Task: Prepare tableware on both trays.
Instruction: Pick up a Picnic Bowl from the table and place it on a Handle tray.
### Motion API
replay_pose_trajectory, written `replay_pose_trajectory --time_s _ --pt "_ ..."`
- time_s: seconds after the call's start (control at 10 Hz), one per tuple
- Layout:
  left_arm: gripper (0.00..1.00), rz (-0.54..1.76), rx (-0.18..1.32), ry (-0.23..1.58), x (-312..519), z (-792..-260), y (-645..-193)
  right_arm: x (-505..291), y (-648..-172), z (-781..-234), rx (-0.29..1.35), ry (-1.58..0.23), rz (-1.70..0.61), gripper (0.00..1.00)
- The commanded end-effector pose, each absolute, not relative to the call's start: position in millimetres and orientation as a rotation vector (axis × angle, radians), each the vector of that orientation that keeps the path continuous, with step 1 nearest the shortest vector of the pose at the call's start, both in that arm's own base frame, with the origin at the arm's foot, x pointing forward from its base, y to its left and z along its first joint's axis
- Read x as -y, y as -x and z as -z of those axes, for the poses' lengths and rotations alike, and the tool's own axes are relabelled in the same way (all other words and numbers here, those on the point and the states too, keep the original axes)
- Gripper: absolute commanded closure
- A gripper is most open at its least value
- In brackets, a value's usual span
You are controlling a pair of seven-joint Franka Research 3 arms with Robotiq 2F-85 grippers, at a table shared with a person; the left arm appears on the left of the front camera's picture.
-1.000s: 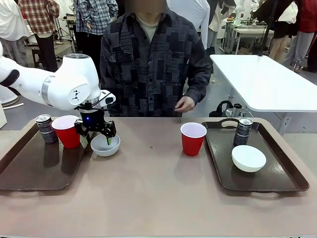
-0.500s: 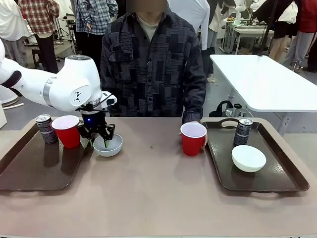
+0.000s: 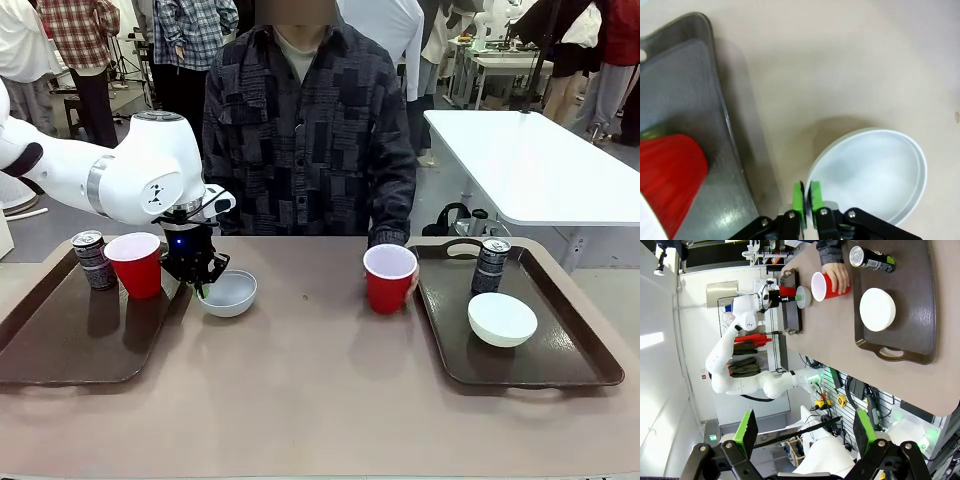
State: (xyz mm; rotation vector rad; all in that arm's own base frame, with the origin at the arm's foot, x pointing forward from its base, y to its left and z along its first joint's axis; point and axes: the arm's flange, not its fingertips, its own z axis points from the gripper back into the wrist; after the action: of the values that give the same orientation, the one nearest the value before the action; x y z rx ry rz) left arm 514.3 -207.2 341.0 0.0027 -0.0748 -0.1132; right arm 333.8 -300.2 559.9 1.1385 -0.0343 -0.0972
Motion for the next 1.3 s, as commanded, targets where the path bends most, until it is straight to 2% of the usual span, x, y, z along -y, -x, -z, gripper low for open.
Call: replay_pose_trajectory --time_s 0.0,0.2,0.3,0.5,0.7,1.0,1.2 --pt "1.0 0.105 0.072 -0.008 210.2 -343.1 -515.1 297.6 -330.7 -556.0 0.041 -1.122 0.096 0.0" --pt "1.0 0.101 0.059 0.024 208.7 -349.5 -511.8 297.6 -330.7 -556.0 0.041 -1.122 0.096 0.0" --pt "0.98 0.088 0.001 0.061 207.5 -368.7 -505.7 297.6 -330.7 -556.0 0.041 -1.122 0.096 0.0" --pt "0.98 0.134 0.011 0.075 193.3 -430.2 -471.0 297.6 -330.7 -556.0 0.041 -1.122 0.096 0.0" --pt "0.98 0.178 0.033 0.068 170.7 -463.2 -435.4 297.6 -330.7 -556.0 0.041 -1.122 0.096 0.0" --pt "0.98 0.178 0.048 0.048 116.4 -465.4 -404.2 297.6 -330.7 -556.0 0.041 -1.122 0.096 0.0" --pt "0.98 0.151 0.068 0.07 68.4 -460.2 -406.2 297.6 -330.7 -556.0 0.041 -1.122 0.096 0.0"
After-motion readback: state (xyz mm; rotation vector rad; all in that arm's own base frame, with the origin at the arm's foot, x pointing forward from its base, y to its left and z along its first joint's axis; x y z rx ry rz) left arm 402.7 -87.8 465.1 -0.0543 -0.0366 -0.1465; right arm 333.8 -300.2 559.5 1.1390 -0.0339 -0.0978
